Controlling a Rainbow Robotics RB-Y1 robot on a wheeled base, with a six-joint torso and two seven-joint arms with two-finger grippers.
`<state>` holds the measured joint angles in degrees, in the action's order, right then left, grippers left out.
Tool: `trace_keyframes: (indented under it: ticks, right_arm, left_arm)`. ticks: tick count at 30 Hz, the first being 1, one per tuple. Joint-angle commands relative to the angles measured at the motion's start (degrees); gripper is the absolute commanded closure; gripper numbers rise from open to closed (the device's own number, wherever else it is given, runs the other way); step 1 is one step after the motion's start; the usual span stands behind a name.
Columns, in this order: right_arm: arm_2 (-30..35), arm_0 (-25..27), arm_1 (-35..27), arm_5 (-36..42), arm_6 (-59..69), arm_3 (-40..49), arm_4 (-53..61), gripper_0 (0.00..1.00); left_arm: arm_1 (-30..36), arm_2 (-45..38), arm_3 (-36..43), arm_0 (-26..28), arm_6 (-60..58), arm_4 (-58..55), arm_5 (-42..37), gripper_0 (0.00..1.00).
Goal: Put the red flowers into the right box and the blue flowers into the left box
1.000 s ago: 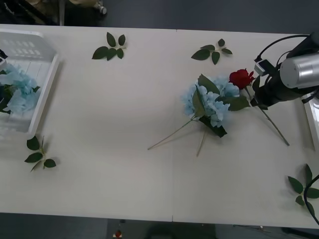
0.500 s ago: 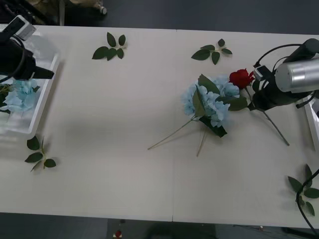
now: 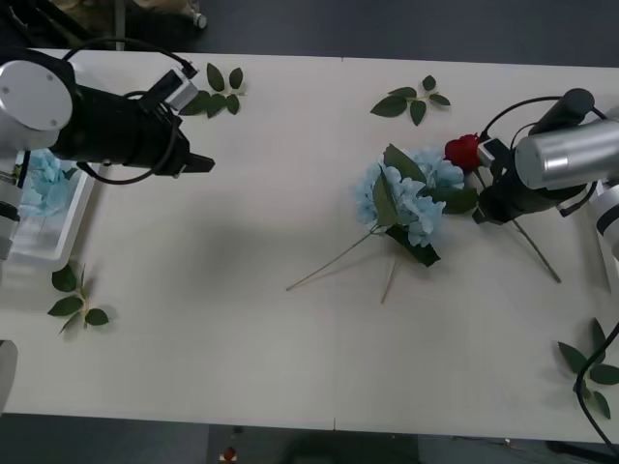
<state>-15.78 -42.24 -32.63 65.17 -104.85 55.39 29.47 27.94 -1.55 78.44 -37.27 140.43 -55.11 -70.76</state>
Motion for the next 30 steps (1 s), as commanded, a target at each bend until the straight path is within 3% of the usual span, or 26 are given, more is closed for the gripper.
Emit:
trace_keyframes:
  ticks: [1, 3, 4, 7, 8, 11, 20, 30]
  right_arm:
    - [-2.3, -2.8, 0.7, -1.3, -1.5, -1.2, -0.3, 0.21]
    - [-2.4, -3.8, 1.1, -1.1, -1.7, -2.7, -0.2, 0.45]
    - [-2.4, -4.0, 1.1, -1.1, -1.9, -3.0, -0.1, 0.51]
    - [-2.4, -5.1, 1.3, -1.1, -1.9, -5.0, 0.3, 0.89]
    - [-2.4, -5.4, 1.3, -1.1, -1.8, -5.3, 0.4, 0.93]
    - [-2.4, -5.5, 1.4, -1.1, -1.4, -5.4, 0.3, 1.0]
    - [-1.9, -5.8, 1.2, 0.2, -1.4, -5.4, 0.2, 1.0]
    - [5.4, -9.6, -0.7, 8.1, -1.1, -5.2, 0.7, 1.0]
  left_arm:
    - [-1.9, 3.3, 1.1, 0.3, -4.2, 1.7, 3.2, 0.0]
    - [-3.2, 6.0, 1.1, 0.3, -4.7, 2.8, 4.8, 0.0]
    - [-3.5, 6.7, 1.0, 0.3, -4.9, 3.0, 5.1, 0.0]
    - [-4.6, 10.8, 1.0, 0.3, -6.6, 4.4, 7.5, 0.0]
    - [-4.9, 11.7, 1.1, 0.3, -7.9, 4.3, 7.9, 0.0]
    - [-5.4, 15.1, 1.1, 0.3, -11.6, 4.2, 9.3, 0.0]
    - [-6.0, 23.5, 1.1, 0.2, -13.4, -0.7, 13.2, 0.0]
    - [-7.8, 30.4, 1.1, 0.1, -14.8, -1.0, 13.2, 0.0]
